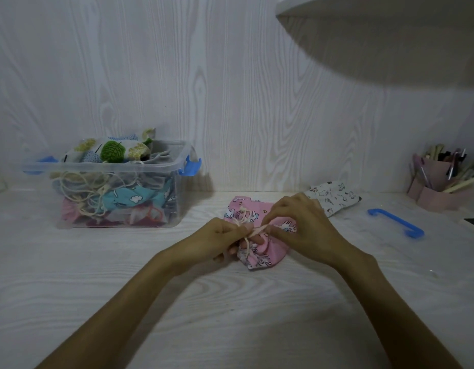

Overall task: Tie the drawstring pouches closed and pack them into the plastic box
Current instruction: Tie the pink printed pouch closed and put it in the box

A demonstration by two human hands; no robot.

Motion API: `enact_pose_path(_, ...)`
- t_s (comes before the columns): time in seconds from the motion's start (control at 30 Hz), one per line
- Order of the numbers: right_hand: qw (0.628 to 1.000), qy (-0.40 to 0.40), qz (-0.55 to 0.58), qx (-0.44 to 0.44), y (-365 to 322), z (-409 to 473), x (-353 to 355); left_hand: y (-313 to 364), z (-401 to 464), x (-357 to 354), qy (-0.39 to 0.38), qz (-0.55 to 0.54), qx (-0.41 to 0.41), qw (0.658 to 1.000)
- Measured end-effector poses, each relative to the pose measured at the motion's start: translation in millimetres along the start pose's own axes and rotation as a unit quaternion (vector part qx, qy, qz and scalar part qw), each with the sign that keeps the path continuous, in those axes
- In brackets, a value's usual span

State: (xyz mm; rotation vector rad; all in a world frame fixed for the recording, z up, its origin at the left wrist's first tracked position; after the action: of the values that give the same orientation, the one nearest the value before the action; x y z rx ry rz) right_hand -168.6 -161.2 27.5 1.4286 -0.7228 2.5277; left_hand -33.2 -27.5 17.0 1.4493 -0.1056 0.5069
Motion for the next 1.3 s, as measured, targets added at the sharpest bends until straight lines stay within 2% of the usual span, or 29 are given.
enact_pose_path(0.1,1.0,0.015,0.011,-0.001,3,-1,5,-3,1,8,0.043,-0.029,0.021,0.998)
enact_pose_path(0.27,0.998,-0.024,0.045,-0.043,3,1,-5,4,-1,9,-0.009,-0.15,0.024,0.988)
enact_pose_path(0.37,0.996,-0.041,0.043,-0.063,-1,2,-8,8,-1,9,-0.008,-0.199,0.023,0.98)
enact_pose_path(0.43,0.979,-0.053,0.176,-0.084,-7,1,4,7,-2,9,0.011,-0.165,0.031,0.986)
enact_pose_path(0.5,0.938,-0.058,0.329,-0.098,-14,-1,19,7,-2,8,0.04,-0.119,0.037,0.991)
enact_pose_path(0.6,0.914,-0.024,0.396,-0.086,-20,-1,26,7,-1,7,0.069,-0.134,0.046,0.987)
enact_pose_path(0.67,0.911,-0.017,0.402,-0.085,-20,-2,25,7,0,8,0.078,-0.172,0.058,0.98)
enact_pose_path(0.77,0.898,-0.055,0.428,-0.083,-17,-3,30,5,1,11,0.092,-0.249,0.072,0.961)
enact_pose_path(0.87,0.889,-0.156,0.429,-0.043,-18,-6,34,9,-1,11,0.104,-0.318,0.07,0.94)
enact_pose_path(0.97,0.889,-0.269,0.37,-0.022,-27,-13,34,12,-2,11,0.114,-0.327,0.054,0.937)
enact_pose_path(1.03,0.895,-0.247,0.367,-0.061,-30,-11,32,12,-2,11,0.122,-0.314,0.047,0.94)
enact_pose_path(1.13,0.924,-0.097,0.352,-0.118,-22,-3,24,14,-4,11,0.12,-0.271,0.029,0.955)
enact_pose_path(1.17,0.928,-0.088,0.341,-0.118,-21,-2,21,15,-5,10,0.118,-0.258,0.023,0.959)
enact_pose_path(1.3,0.94,-0.13,0.302,-0.094,-23,-5,8,18,-6,7,0.117,-0.215,0.001,0.97)
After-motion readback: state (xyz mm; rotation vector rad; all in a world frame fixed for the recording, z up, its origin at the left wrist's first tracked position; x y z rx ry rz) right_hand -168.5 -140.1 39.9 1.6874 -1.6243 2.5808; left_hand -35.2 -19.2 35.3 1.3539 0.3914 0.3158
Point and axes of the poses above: each hand's wrist, its own z-axis towards the middle knuckle, its own x-axis out of the back of the hand, y = z × x, the point moved 1 cm from there along z, towards the middle knuckle, and after that the axes turned 10 degrees about -x, right-handed, at the moved point
